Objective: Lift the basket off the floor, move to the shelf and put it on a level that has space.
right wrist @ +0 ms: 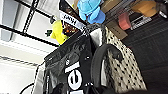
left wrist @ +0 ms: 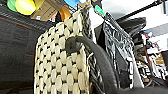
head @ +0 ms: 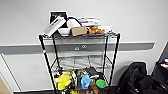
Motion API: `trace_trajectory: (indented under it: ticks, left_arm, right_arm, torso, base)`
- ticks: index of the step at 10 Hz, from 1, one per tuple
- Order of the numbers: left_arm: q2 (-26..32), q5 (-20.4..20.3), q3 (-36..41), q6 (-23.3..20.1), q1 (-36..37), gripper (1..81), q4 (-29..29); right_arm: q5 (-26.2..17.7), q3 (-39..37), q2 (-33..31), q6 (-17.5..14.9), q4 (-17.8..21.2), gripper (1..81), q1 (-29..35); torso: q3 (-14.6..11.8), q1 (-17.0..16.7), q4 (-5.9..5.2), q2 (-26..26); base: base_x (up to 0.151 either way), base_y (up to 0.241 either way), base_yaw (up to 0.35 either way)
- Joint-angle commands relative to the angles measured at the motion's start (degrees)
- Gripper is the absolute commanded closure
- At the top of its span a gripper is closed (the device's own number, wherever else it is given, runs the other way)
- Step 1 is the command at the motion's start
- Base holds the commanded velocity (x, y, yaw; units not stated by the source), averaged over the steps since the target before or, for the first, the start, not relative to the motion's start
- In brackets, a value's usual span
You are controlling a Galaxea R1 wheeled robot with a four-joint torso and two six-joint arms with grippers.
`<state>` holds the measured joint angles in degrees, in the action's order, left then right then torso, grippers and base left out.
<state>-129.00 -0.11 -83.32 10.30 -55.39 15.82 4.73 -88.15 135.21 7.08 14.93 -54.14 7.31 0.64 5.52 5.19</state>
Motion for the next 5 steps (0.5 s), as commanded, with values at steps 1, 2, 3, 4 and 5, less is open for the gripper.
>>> trace_trajectory:
  ticks: [1,2,3,4,5]
  left_arm:
    - [1.20,0.55,3.52,-0.72,6.83,81.1,-0.88]
    - [1.20,0.55,3.60,-0.80,6.22,81.1,-0.88]
    - [1.20,-1.38,3.87,-1.16,4.82,81.1,-1.15]
    - [1.20,-5.66,4.48,-1.42,2.27,81.1,-2.71]
    - [0.84,-8.23,4.31,-1.42,0.07,81.1,-4.48]
  right_arm:
    - [-0.95,2.20,-0.79,0.56,0.54,81.1,6.62]
    - [-0.86,2.29,-0.88,0.48,0.45,81.1,6.28]
    - [-0.60,2.29,-0.96,0.39,0.45,81.1,5.49]
    - [-0.51,2.38,-1.14,0.39,0.45,81.1,4.69]
    - [-0.51,2.55,-1.40,0.30,0.45,81.1,4.08]
  torso:
    - [0.00,0.00,0.00,0.00]
    - [0.00,-0.02,0.00,0.00]
    - [0.00,-0.02,0.00,0.00]
    - [0.00,0.00,0.00,0.00]
    - [0.00,0.02,0.00,-0.02]
  base:
    - [0.136,0.000,0.000]
    - [0.135,0.000,0.000]
    - [0.134,0.000,0.000]
    - [0.116,0.000,0.000]
    - [0.116,0.000,0.000]
